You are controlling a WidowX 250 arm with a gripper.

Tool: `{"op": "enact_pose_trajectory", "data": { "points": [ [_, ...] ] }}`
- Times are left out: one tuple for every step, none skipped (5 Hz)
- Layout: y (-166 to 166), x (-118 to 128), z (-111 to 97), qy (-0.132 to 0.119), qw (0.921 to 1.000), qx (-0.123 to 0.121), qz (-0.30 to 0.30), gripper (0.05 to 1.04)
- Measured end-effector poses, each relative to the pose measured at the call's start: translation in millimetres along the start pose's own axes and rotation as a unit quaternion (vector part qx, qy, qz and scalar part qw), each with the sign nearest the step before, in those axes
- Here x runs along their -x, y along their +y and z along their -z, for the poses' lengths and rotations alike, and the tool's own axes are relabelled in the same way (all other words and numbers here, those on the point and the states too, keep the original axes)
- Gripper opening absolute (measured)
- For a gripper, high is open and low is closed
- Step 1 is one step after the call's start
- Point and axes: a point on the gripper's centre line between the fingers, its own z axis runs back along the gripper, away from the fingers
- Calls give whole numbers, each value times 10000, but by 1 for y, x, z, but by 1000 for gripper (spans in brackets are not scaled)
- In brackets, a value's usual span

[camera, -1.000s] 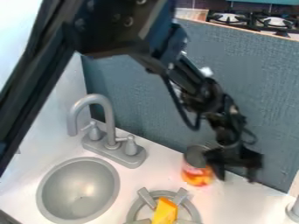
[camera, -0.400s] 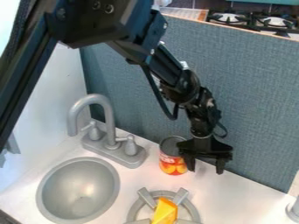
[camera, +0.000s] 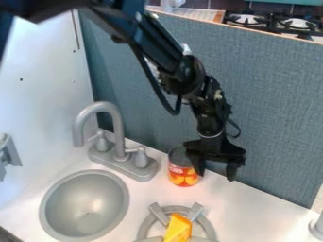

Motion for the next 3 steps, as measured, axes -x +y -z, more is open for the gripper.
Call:
{"op": "enact_pose_trajectory", "data": {
  "points": [
    [-18, 40, -37, 198, 9986, -76, 486, 1000],
    [-28, 85, -55, 747, 9917, -492, 921, 1000],
    [-17, 130, -75, 652, 9879, -830, 1137, 1000]
  ]
}}
